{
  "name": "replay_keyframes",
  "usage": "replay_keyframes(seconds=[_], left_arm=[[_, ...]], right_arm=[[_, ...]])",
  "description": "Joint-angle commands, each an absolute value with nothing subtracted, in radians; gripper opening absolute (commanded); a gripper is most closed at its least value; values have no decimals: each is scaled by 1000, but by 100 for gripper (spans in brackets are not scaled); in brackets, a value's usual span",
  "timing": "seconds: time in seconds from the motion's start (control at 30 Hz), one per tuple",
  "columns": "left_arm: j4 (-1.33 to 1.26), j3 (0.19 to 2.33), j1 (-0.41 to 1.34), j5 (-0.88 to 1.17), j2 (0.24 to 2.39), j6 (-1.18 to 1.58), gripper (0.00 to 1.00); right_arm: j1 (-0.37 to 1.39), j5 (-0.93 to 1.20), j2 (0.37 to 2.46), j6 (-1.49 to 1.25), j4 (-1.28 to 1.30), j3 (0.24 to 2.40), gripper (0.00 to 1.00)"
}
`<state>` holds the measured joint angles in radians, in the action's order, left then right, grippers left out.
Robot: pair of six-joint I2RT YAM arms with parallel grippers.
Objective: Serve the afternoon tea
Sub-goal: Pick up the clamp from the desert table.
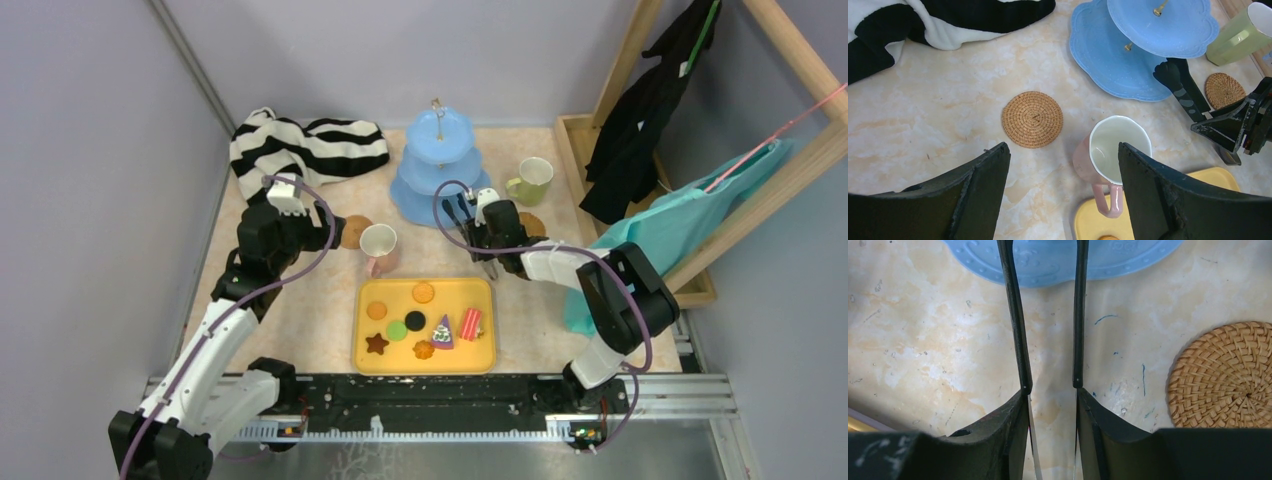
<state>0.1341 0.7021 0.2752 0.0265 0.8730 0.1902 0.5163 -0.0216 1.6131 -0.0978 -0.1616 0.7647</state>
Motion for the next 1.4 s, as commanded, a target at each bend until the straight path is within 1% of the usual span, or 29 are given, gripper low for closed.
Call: replay_keyframes(seconds=[0.0,0.13,0.27,0.43,0.67,0.77,0.93,1.07,1.37], left_arm=[[104,692,282,21,858,190,85],[105,693,282,17,856,189,85],[107,695,281,14,855,189,85],[113,695,282,14,849,187,85],[143,710,284,51,827,193,84],[170,723,285,104,819,198,83],[208,732,295,132,812,202,83],[217,741,313,131,816,209,82],[230,758,356,109,818,203,81]], right_arm=[[526,-31,1560,-97,-141,804,37],[528,-38,1545,-102,-79,822,37],[538,-45,1528,-119,-19,841,34],[564,-91,1497,-133,37,851,33],[577,-93,1417,-169,90,836,33],[589,-114,1375,-178,117,820,33],[605,-157,1313,-226,156,782,32],[612,-192,1285,-274,175,743,28],[632,-284,1273,-392,134,634,27]])
